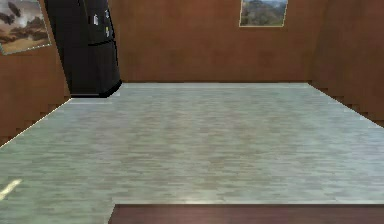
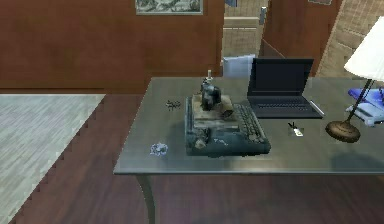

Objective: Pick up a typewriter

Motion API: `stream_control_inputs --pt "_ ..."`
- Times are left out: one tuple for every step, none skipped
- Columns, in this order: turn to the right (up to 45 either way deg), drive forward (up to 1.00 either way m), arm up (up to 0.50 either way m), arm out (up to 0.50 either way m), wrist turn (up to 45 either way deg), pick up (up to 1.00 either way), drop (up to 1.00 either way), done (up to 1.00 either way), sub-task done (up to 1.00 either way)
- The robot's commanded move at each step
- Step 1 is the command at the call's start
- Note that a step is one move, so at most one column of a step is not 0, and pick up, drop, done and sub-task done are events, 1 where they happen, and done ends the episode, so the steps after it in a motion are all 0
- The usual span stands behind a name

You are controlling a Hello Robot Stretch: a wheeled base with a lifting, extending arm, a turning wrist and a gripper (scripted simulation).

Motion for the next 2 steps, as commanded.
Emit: stream_control_inputs --pt "0.0 0.00 0.50 0.00 0.0 0.00 0.00 0.00 0.00" --pt "0.0 0.00 0.38 0.00 0.0 0.00 0.00 0.00 0.00"
